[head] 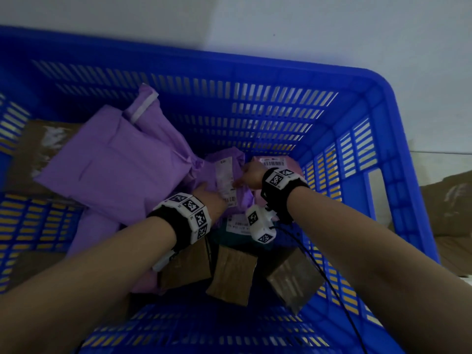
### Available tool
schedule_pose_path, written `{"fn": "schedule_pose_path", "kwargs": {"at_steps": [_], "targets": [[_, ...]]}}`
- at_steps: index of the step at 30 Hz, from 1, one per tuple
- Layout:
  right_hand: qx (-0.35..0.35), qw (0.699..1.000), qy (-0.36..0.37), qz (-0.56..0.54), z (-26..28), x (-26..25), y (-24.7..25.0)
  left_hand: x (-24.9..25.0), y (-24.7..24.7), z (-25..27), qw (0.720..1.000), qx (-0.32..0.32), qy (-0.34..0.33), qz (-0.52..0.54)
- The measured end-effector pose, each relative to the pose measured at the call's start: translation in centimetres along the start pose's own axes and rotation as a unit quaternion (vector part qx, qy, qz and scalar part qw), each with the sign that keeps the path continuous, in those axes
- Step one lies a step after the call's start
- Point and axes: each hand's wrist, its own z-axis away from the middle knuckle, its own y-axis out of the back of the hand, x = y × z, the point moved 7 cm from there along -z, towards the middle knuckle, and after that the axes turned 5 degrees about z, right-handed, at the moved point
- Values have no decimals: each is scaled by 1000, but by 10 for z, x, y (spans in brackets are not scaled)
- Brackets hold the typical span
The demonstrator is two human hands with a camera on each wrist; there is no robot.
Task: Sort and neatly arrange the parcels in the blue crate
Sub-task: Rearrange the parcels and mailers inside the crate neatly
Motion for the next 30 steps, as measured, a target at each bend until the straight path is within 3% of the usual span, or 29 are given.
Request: {"fn": "schedule_pose_path", "kwargs": {"at_steps": [6, 9, 14, 18, 22, 30], "targets": [[24, 998, 25, 54, 21, -12, 30, 2, 20, 17, 999, 41, -11, 16], [47, 992, 24, 115, 37, -19, 47, -13, 44, 20, 990, 94, 2, 109], [114, 977, 26, 177, 66, -27, 74, -38, 99, 39, 922, 227, 19, 314], [155, 965, 54, 205, 94, -36, 90, -48, 125, 49, 893, 292, 18, 342], [191, 946, 80, 250, 121, -44, 101, -49, 137, 54, 907, 294, 21, 302], [221, 915, 165, 295, 164, -60, 106, -24, 127, 57, 917, 194, -21, 347]]}}
